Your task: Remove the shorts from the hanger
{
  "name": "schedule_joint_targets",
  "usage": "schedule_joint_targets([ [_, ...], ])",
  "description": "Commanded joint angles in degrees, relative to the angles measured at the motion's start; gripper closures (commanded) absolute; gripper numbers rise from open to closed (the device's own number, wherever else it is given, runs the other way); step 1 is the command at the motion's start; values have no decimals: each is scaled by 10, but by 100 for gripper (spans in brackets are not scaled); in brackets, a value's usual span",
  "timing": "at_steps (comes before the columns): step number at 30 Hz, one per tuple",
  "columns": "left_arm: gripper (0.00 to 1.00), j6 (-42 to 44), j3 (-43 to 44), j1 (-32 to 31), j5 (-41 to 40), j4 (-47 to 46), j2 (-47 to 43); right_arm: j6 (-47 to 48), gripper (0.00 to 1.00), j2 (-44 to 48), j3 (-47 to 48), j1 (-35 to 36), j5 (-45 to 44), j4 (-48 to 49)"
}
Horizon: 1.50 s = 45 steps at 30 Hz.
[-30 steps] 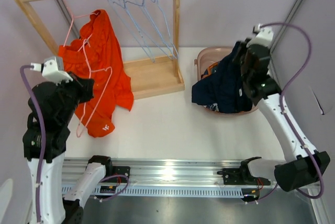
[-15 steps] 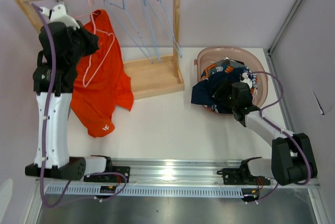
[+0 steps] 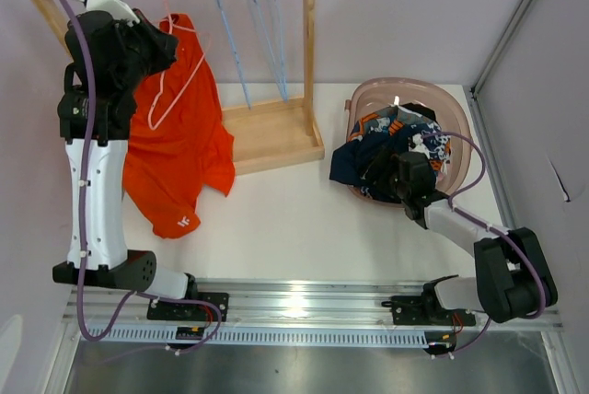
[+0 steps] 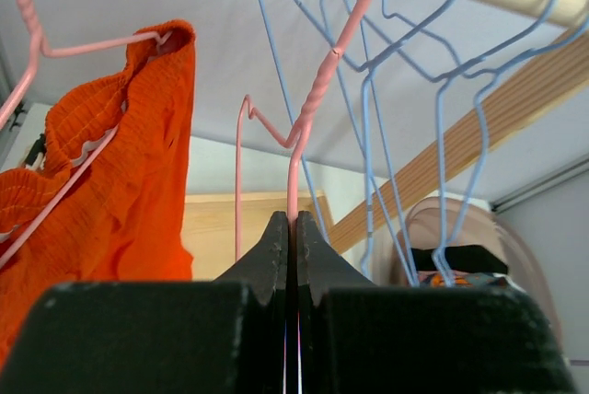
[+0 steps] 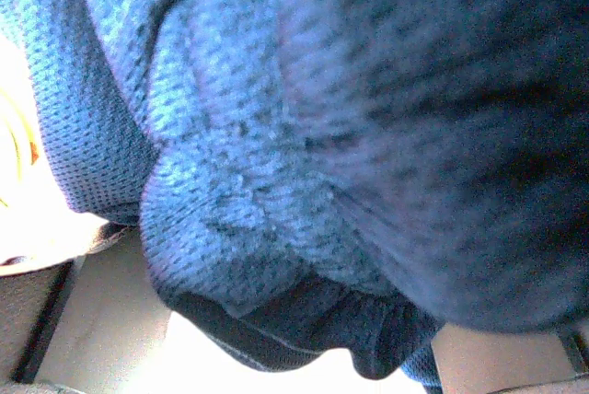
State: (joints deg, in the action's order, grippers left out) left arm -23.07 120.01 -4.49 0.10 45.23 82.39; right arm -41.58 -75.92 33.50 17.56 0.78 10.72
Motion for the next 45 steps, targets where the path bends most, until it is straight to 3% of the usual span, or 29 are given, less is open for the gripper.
schedule_joint_targets([
  [1,100,-23,49,-3,26,-35,-22,-3,1,16,-14,16,25,-55],
  [7,100,-25,122,-3,22,-19,41,-4,1,31,-10,25,15,-72],
  [13,100,-22,81,-3,3,-71,87,11,1,31,9,34,-27,-146],
  [19,98,-19,95,-3,3,-53,127,24,1,77,38,41,-62,-229],
  [22,88,-15,86,-3,5,-45,114,24,1,117,54,48,-74,-262],
  [23,75,-13,80,-3,7,-48,97,26,1,126,69,53,-88,-273],
  [26,56,-7,60,-3,11,-47,53,41,1,149,110,71,-140,-330],
  [27,41,-1,56,-3,13,-41,43,54,1,149,148,75,-177,-347],
  [29,32,14,58,-3,14,-30,13,68,1,143,190,77,-206,-401],
  [35,21,69,38,3,-66,0,-53,105,1,111,313,55,-273,-494],
  [39,16,81,-5,36,-89,-1,-87,106,1,82,329,6,-236,-524],
  [43,13,78,-28,69,-95,-15,-95,121,1,29,329,-67,-109,-498],
  [45,13,76,-14,87,-92,-9,-88,123,1,8,346,-86,-94,-512],
])
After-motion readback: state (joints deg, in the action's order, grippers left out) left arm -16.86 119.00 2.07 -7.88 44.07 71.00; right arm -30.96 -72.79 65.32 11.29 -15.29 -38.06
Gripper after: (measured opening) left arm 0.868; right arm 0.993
